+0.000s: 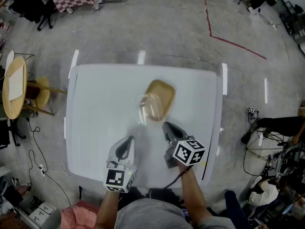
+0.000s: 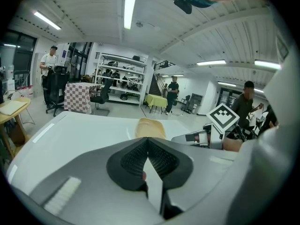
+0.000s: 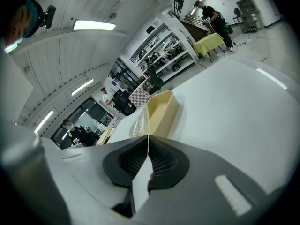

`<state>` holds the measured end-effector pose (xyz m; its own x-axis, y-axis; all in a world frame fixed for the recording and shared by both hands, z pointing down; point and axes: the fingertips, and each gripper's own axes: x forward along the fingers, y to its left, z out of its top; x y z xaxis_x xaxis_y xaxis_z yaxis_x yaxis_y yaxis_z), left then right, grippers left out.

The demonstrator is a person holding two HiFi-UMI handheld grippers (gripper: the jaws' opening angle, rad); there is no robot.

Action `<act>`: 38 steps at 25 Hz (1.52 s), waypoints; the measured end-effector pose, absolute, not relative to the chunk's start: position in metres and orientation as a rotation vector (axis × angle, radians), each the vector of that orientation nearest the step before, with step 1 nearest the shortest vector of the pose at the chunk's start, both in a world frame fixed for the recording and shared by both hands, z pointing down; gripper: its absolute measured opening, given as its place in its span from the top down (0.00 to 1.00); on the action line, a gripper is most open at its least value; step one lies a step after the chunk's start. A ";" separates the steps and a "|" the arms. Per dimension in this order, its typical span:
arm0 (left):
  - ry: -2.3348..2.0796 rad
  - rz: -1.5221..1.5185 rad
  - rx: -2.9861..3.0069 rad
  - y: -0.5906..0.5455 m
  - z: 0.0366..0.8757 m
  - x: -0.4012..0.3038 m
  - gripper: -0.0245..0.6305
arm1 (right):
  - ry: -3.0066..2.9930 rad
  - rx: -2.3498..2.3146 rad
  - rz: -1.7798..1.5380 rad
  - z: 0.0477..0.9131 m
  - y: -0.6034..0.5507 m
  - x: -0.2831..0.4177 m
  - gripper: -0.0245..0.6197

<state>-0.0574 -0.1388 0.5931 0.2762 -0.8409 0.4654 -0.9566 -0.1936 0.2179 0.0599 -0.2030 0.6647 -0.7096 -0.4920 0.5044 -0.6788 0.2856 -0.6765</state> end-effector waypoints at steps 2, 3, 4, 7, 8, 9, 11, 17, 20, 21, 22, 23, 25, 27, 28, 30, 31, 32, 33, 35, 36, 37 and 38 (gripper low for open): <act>-1.618 0.332 2.091 -0.138 0.593 -0.060 0.95 | -2.356 1.090 1.388 0.663 -0.203 0.058 0.95; -1.619 0.332 2.092 -0.138 0.592 -0.061 0.95 | -2.358 1.092 1.387 0.662 -0.203 0.057 0.95; -1.620 0.332 2.093 -0.139 0.591 -0.061 0.95 | -2.359 1.095 1.385 0.661 -0.204 0.057 0.95; -1.624 0.330 2.098 -0.137 0.589 -0.062 0.95 | -2.360 1.107 1.380 0.659 -0.204 0.059 0.95; -1.626 0.328 2.099 -0.136 0.588 -0.062 0.95 | -2.359 1.110 1.380 0.659 -0.203 0.059 0.95; -1.628 0.325 2.099 -0.135 0.587 -0.062 0.95 | -2.360 1.111 1.378 0.658 -0.202 0.060 0.95; -1.632 0.318 2.099 -0.134 0.585 -0.063 0.95 | -2.365 1.116 1.372 0.655 -0.201 0.060 0.95; -1.635 0.304 2.124 -0.129 0.575 -0.065 0.95 | -2.398 1.147 1.309 0.638 -0.197 0.060 0.95; -1.638 0.289 2.140 -0.124 0.567 -0.068 0.95 | -2.419 1.173 1.260 0.627 -0.192 0.060 0.95; -1.639 0.286 2.146 -0.122 0.564 -0.069 0.95 | -2.425 1.182 1.240 0.622 -0.190 0.059 0.95; -1.639 0.283 2.152 -0.120 0.561 -0.071 0.95 | -2.432 1.190 1.217 0.617 -0.189 0.059 0.95; -1.640 0.280 2.159 -0.119 0.558 -0.073 0.95 | -2.439 1.198 1.196 0.612 -0.187 0.058 0.95; -1.640 0.272 2.173 -0.116 0.550 -0.076 0.95 | -2.455 1.214 1.156 0.599 -0.185 0.056 0.95; -1.639 0.262 2.188 -0.112 0.542 -0.077 0.95 | -2.469 1.231 1.117 0.587 -0.182 0.057 0.95; -1.640 0.258 2.196 -0.110 0.538 -0.077 0.95 | -2.474 1.242 1.096 0.581 -0.180 0.058 0.95; -1.646 0.250 2.209 -0.105 0.530 -0.077 0.95 | -2.484 1.266 1.050 0.568 -0.175 0.060 0.95; -1.648 0.246 2.217 -0.103 0.525 -0.078 0.95 | -2.489 1.278 1.026 0.562 -0.173 0.061 0.95; -1.649 0.240 2.227 -0.100 0.520 -0.079 0.95 | -2.493 1.289 1.002 0.555 -0.170 0.061 0.95; -1.648 0.232 2.237 -0.097 0.514 -0.080 0.95 | -2.498 1.301 0.980 0.547 -0.167 0.061 0.95; -1.647 0.216 2.257 -0.093 0.501 -0.081 0.95 | -2.510 1.323 0.938 0.532 -0.162 0.062 0.95; -1.647 0.208 2.267 -0.090 0.495 -0.081 0.95 | -2.516 1.334 0.918 0.525 -0.159 0.063 0.95; -1.647 0.200 2.279 -0.088 0.489 -0.081 0.95 | -2.521 1.346 0.900 0.518 -0.156 0.064 0.95; -1.648 0.193 2.290 -0.085 0.484 -0.081 0.95 | -2.527 1.359 0.882 0.512 -0.152 0.065 0.95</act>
